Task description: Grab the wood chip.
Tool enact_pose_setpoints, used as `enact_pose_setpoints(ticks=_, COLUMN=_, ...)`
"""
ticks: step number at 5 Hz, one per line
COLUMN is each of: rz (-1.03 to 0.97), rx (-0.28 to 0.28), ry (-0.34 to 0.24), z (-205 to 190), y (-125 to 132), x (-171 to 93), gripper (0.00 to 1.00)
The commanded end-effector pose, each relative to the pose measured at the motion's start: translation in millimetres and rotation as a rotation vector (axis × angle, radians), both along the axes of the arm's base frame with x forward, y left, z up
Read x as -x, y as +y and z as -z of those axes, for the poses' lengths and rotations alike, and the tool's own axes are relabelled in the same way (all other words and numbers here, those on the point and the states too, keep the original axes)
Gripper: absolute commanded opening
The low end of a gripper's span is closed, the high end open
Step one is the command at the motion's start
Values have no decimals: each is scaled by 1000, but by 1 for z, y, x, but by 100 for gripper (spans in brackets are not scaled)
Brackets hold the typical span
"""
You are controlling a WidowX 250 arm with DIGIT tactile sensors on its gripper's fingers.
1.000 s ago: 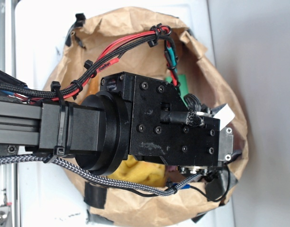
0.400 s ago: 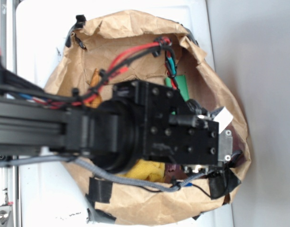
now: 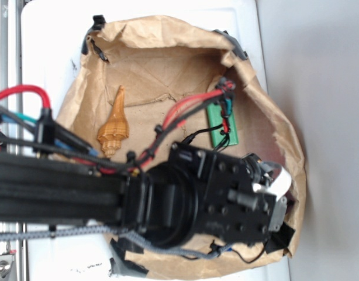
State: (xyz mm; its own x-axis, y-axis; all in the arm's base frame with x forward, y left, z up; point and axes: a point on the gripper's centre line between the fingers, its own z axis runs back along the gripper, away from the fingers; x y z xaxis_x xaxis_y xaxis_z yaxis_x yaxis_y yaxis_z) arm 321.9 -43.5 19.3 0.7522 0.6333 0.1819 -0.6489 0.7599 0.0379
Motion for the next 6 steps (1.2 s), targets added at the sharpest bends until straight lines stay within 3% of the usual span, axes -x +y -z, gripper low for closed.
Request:
enact_pose_setpoints(ticks=1, rz=26, rx=25, ry=4, z=4, y=4, x=10, gripper=0)
enact_pose_setpoints(ticks=3, rz=12, rx=69, ry=-17, z=-16, y=11, x=7, gripper=0)
enact_pose_setpoints(ticks=5, rz=127, rx=215, ry=-79, z=-95, y=37, x=26, gripper=0)
enact_pose_setpoints(ticks=6, rz=188, rx=203, ry=-108, z=-124, y=41, x=36, gripper=0)
